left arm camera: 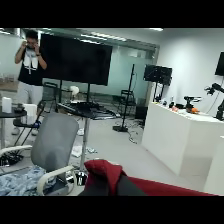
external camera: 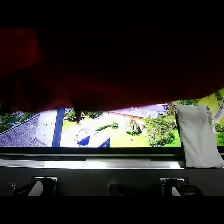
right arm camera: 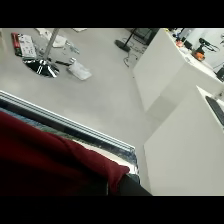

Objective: Fold the shirts.

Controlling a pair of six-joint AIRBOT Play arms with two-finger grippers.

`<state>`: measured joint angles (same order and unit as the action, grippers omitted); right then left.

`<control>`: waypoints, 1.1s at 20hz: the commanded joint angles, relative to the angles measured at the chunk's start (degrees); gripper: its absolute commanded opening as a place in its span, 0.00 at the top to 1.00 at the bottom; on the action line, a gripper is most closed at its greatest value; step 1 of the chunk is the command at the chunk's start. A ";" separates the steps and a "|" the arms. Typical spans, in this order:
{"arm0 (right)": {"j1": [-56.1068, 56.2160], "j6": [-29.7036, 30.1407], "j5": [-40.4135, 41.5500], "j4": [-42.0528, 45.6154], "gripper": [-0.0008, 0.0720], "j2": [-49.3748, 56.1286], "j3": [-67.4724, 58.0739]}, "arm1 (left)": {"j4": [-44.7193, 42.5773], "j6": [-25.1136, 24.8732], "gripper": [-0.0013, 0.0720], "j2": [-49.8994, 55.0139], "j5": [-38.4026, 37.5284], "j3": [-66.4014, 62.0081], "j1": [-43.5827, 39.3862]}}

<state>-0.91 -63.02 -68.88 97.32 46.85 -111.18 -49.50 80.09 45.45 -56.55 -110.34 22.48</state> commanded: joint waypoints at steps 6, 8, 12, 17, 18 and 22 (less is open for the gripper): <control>0.04 -4.28 -21.00 0.15 0.92 10.67 -0.46 | -12.39 2.03 0.94 8.87 -18.93 0.20 0.00; 0.04 -2.75 -25.20 -1.07 0.92 21.11 0.74 | -12.90 1.62 0.94 16.31 -23.45 3.96 -1.42; 0.04 -2.78 -18.95 -8.57 0.93 43.71 3.06 | -14.21 -3.13 0.94 32.00 -19.17 18.18 -7.43; 0.04 -5.03 0.17 -14.21 0.92 60.39 3.04 | -12.48 -3.41 0.94 50.07 -3.08 21.81 -10.86; 0.04 -5.49 4.13 -14.14 0.92 61.57 3.04 | -11.21 -3.41 0.94 51.76 1.20 21.81 -11.21; -0.02 -7.19 17.18 -12.59 0.92 62.42 2.78 | -9.44 -3.69 0.94 54.36 14.56 21.68 -11.91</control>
<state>-0.93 -68.69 -62.74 84.97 107.02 -108.18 -60.42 76.86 96.71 -53.06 -89.06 11.29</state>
